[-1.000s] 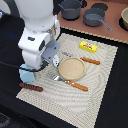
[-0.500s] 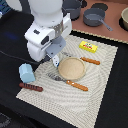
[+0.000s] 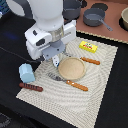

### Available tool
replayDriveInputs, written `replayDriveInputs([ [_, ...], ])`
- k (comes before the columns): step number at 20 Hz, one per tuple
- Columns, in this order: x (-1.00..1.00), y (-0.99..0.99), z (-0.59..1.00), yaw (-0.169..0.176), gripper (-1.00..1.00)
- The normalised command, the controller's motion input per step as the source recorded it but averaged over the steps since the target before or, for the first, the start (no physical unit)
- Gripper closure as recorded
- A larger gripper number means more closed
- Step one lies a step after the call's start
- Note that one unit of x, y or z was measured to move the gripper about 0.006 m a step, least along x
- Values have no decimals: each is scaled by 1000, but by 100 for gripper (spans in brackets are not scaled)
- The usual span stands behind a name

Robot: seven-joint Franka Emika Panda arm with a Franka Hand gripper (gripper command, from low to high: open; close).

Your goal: Interact with the objects in diverse but meaningful ways.

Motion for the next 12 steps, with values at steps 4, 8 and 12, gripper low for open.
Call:
replayDriveInputs([
  [4,101,288,-240,-34,-100],
  [8,37,324,-323,-27,-100],
  [12,-23,411,-217,0,-100],
])
